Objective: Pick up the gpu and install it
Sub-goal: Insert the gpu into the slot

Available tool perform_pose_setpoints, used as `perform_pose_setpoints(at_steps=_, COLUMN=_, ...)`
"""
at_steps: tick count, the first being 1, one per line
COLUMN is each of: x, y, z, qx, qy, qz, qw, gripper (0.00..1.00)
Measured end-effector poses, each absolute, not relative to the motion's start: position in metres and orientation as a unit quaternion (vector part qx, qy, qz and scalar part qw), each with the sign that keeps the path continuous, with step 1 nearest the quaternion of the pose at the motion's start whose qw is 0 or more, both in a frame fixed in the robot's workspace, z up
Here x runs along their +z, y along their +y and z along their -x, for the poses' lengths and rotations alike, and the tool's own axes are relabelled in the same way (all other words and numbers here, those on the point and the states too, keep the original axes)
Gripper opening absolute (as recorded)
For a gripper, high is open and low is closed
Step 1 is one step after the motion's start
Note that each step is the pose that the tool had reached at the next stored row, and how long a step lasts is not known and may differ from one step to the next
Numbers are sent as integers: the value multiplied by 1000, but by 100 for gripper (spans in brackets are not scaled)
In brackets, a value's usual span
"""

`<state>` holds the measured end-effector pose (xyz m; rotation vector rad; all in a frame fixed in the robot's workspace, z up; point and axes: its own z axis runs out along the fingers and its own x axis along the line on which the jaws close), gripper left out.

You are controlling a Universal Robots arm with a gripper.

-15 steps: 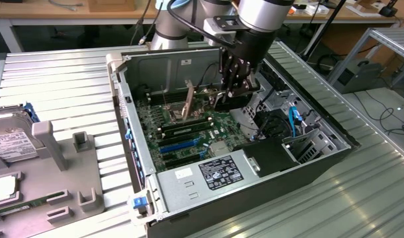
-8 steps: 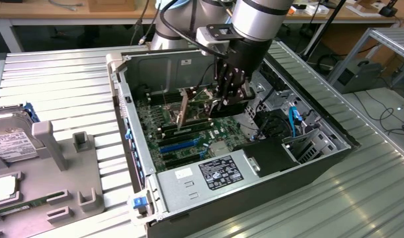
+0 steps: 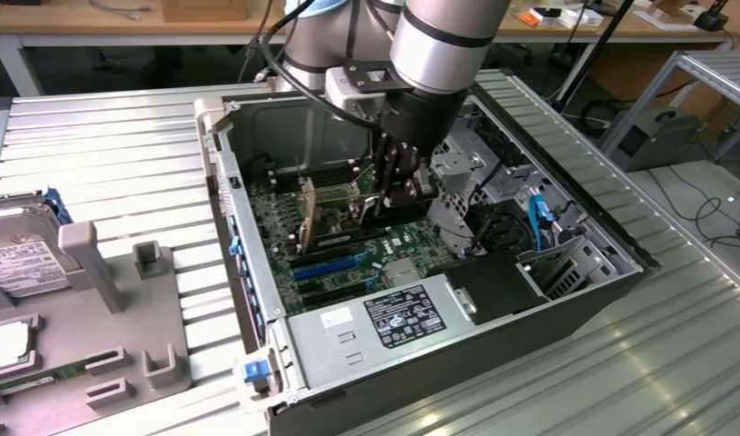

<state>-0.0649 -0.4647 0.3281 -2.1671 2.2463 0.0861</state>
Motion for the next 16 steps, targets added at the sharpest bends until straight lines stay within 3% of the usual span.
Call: perform_pose_setpoints(at_steps=16, x=305, y=-467, z=90, qx=30, qy=719, qz=694, qw=12, gripper=27)
